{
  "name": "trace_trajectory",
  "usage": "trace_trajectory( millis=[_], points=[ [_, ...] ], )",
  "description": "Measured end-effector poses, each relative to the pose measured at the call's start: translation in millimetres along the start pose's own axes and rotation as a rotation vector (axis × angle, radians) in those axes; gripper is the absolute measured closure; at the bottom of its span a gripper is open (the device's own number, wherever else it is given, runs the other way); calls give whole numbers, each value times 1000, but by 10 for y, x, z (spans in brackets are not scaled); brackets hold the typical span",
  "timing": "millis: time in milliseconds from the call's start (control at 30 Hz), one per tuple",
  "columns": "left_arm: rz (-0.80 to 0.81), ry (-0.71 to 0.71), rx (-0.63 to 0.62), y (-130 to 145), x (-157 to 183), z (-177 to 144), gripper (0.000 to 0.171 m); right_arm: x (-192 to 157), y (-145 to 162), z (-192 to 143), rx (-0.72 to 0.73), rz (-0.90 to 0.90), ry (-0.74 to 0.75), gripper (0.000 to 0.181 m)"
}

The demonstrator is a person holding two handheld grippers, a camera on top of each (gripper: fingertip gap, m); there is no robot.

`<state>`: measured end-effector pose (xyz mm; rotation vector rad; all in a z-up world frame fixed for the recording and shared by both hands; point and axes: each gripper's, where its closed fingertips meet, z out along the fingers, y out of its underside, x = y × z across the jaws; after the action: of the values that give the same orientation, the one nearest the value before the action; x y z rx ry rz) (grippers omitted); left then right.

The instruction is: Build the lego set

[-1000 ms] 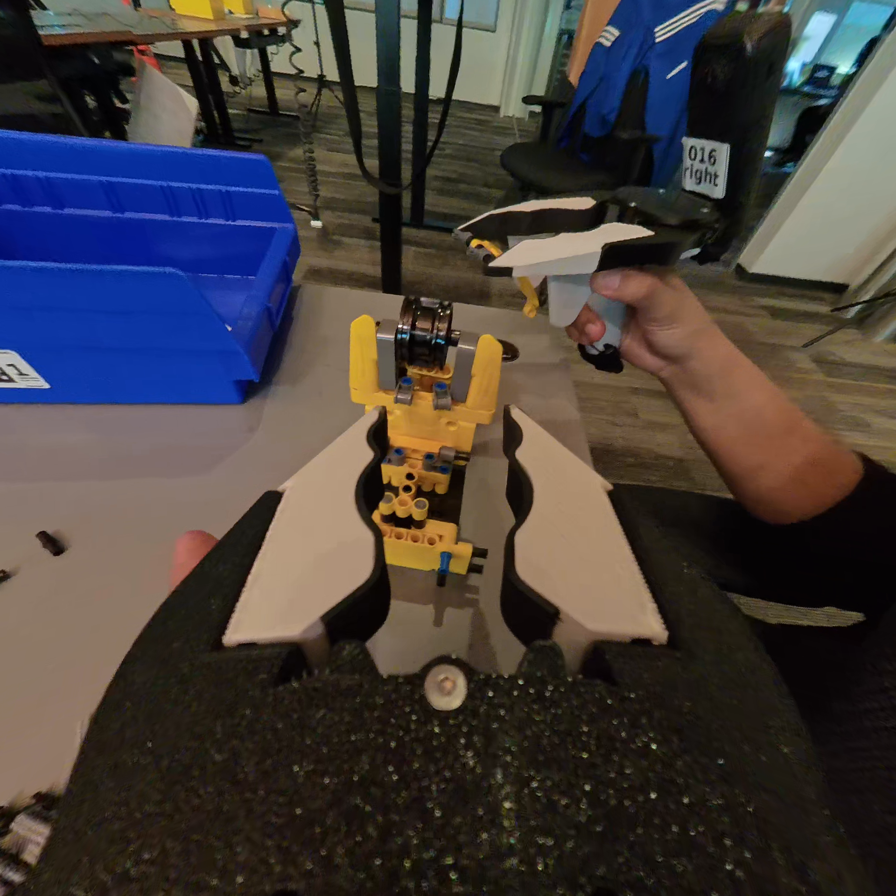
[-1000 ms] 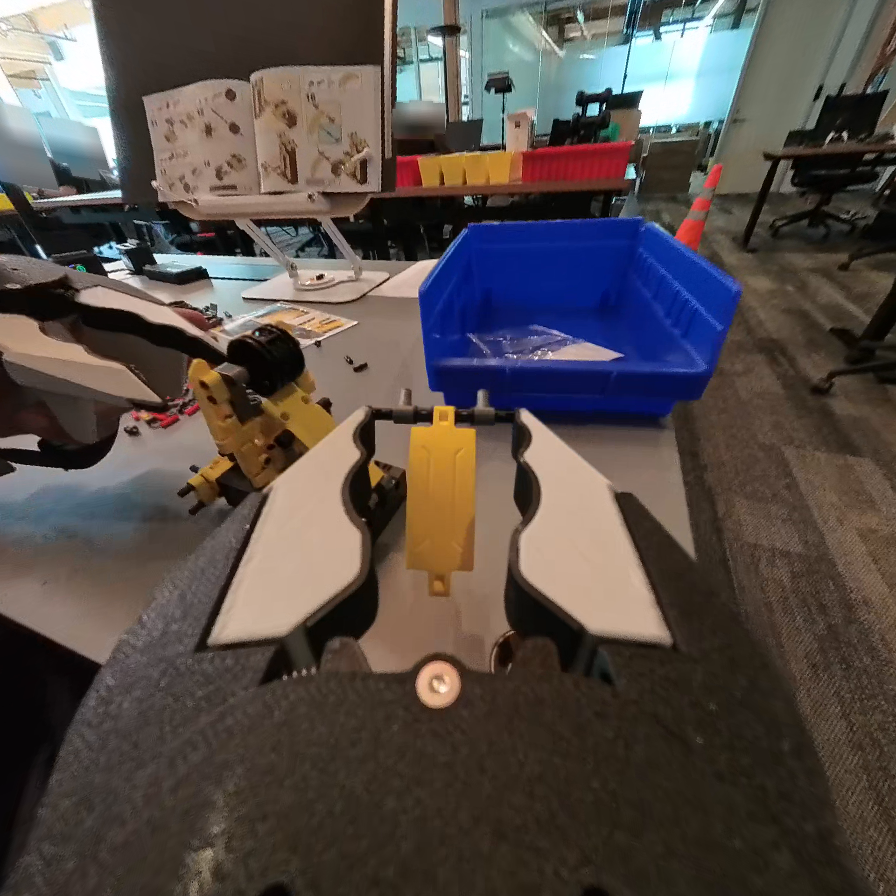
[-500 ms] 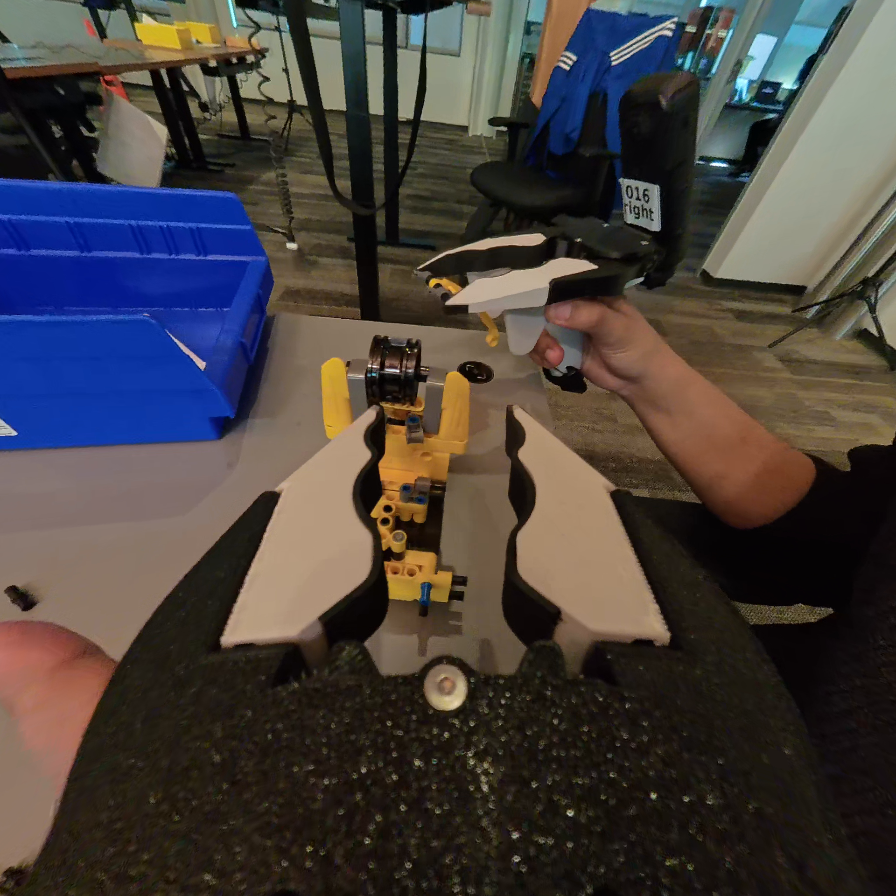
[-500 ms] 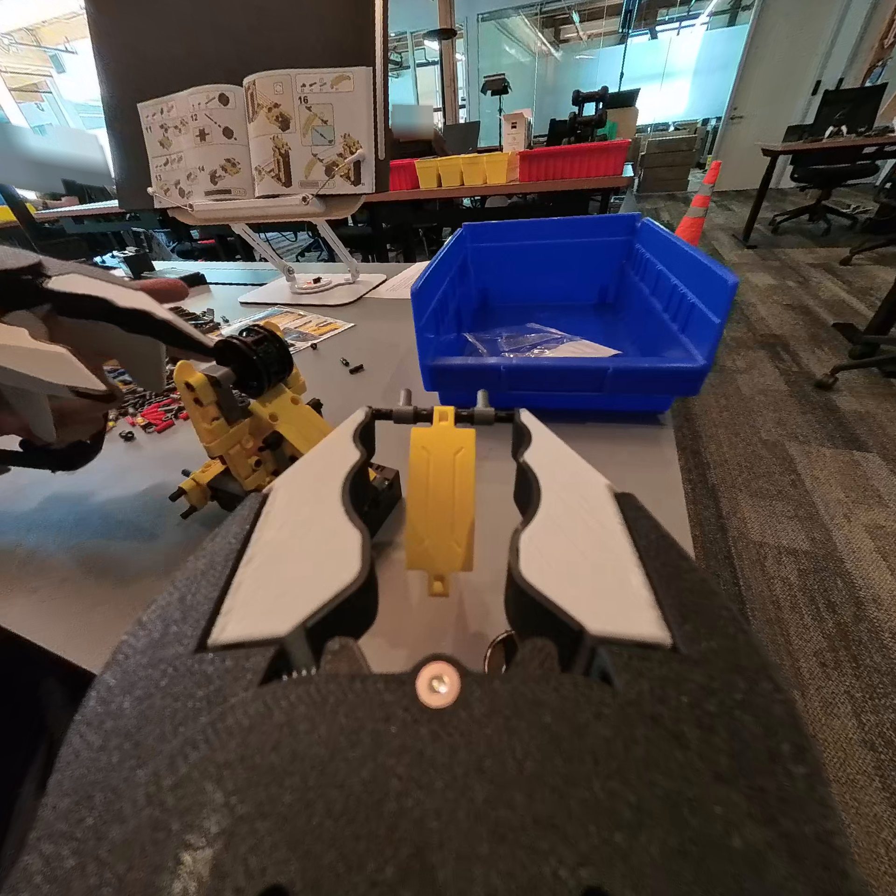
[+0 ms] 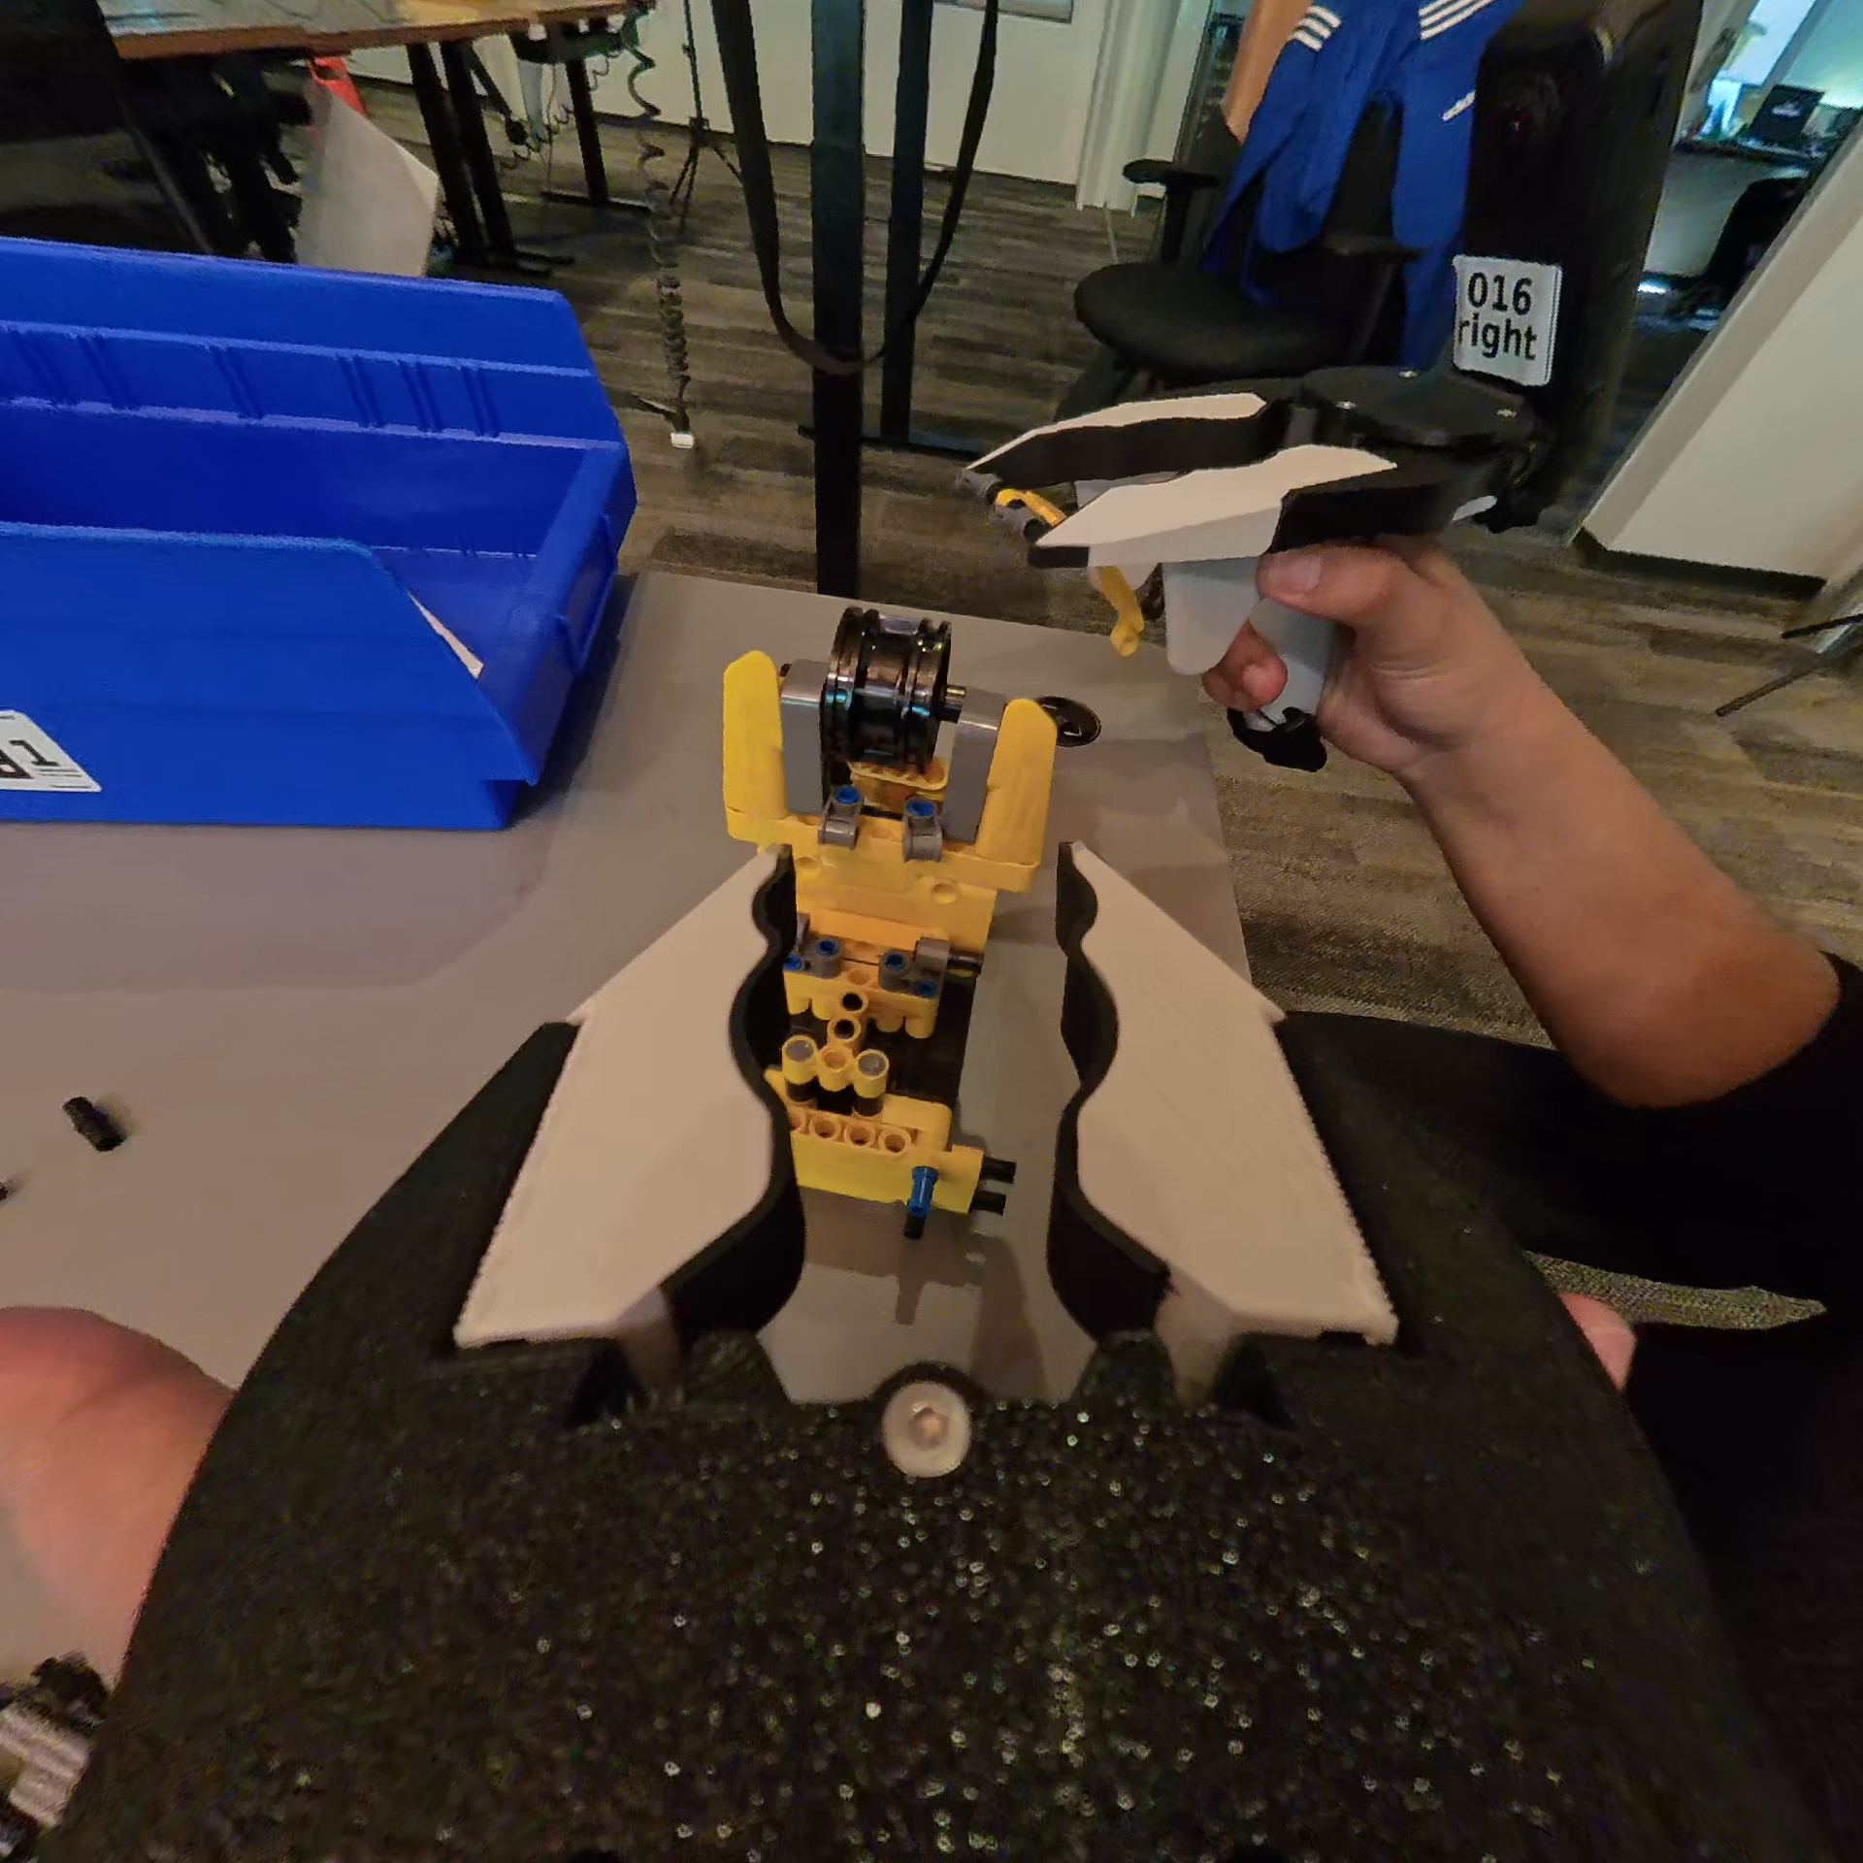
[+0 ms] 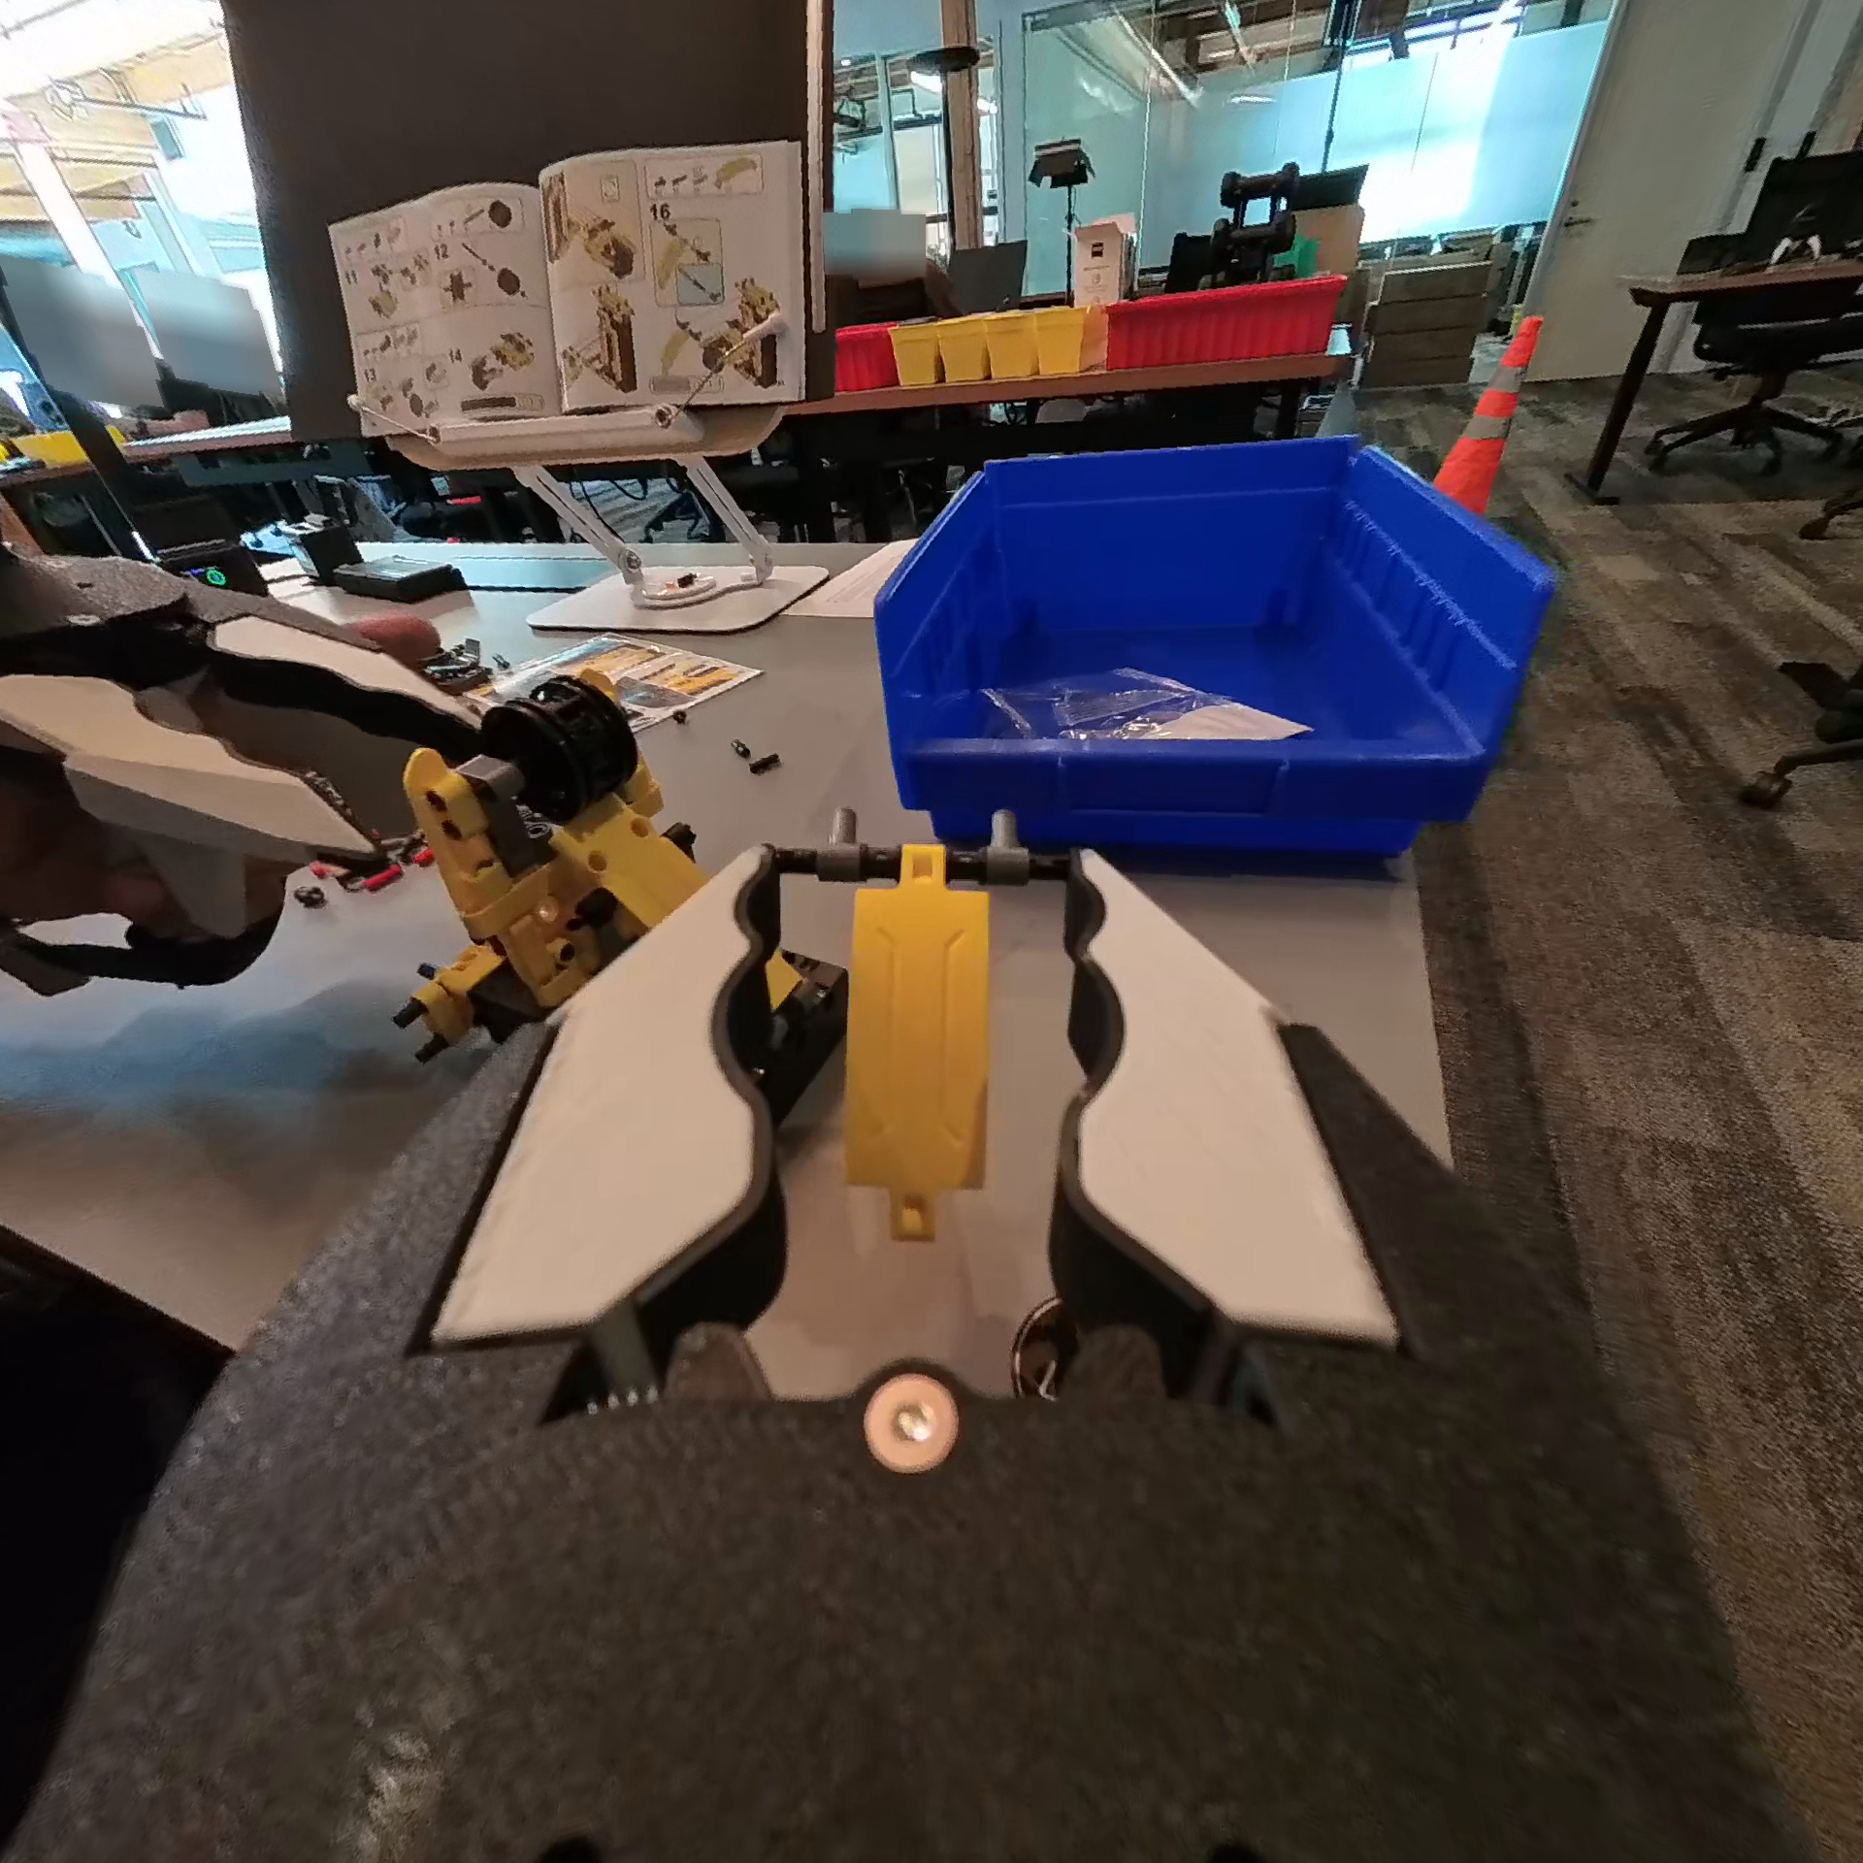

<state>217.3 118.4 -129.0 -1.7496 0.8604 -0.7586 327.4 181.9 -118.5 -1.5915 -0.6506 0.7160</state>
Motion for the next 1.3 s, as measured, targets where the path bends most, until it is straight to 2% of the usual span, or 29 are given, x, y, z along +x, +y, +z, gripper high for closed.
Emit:
trace_trajectory(
  millis=[367,500,600,733,867,1133,1300],
  points=[
    [-18,-57,49,37,-145,-124,120,-2,118,81,-27,26,-19,125],
    [-53,3,55,-102,-130,-64,119,6,177,120,-35,56,-35,125],
    [15,42,26,-189,-108,1,118,20,140,92,-4,82,-47,125],
    [5,112,110,-271,-72,19,117,85,102,50,37,132,-42,125],
    [-84,137,167,-264,-105,-30,117,127,172,76,-12,61,21,125],
    [-85,62,253,-386,-199,-142,117,141,196,89,-26,64,31,125],
    [-64,9,250,-344,-267,-116,117,147,229,108,-51,50,47,125]
  ],
)
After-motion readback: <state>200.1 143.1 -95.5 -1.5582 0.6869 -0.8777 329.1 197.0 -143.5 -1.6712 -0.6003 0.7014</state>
